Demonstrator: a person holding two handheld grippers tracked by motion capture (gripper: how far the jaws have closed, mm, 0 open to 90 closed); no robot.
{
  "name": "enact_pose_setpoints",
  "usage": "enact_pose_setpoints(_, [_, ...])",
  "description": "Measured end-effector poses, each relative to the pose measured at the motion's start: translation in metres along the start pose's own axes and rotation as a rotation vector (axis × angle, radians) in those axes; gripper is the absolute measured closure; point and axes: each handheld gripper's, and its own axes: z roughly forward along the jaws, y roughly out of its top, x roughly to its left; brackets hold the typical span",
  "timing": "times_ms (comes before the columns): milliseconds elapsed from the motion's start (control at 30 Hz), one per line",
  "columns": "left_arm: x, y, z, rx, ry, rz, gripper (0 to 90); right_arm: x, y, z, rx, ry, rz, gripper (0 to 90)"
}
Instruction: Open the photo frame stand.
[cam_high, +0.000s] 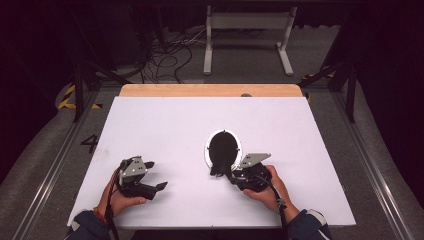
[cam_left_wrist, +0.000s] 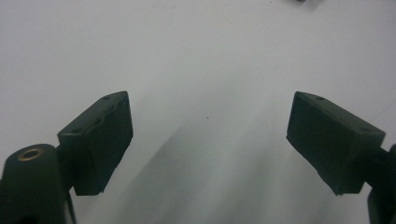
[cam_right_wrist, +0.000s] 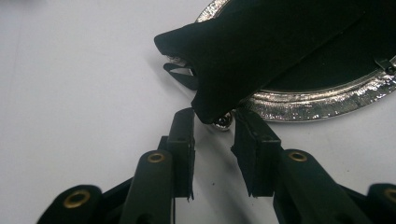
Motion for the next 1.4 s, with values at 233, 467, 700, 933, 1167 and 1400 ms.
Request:
enact_pose_setpoints(233, [0.001,0.0,-0.001,-0.001,-0.001,0.0,14.9,0.0,0.0,0.0,0.0,-0.002,0.002,70.4])
enact_pose_setpoints(467, [0.0,0.0,-0.001,-0.002,-0.002,0.005,14.8,-0.006,-0.003,-0.002,-0.011,-0.01,0.051,71.1])
enact_pose_setpoints(700, [-0.001,0.0,0.0,0.009,-0.014,0.016,14.9,-0.013,-0.005,-0.003,-0.056,0.07,0.149,69.1])
enact_pose_setpoints(933, [-0.002,0.001,0.001,0.012,-0.021,0.019,14.8,-0.018,-0.004,0.0,-0.064,0.115,0.202,64.1])
enact_pose_setpoints(1167, [-0.003,0.002,0.003,0.012,-0.027,0.017,14.9,-0.03,-0.002,0.005,-0.081,0.183,0.287,59.1])
enact_pose_setpoints(1400, [-0.005,0.006,0.009,0.016,-0.038,0.015,15.2,-0.037,0.004,0.009,-0.129,0.259,0.359,55.5])
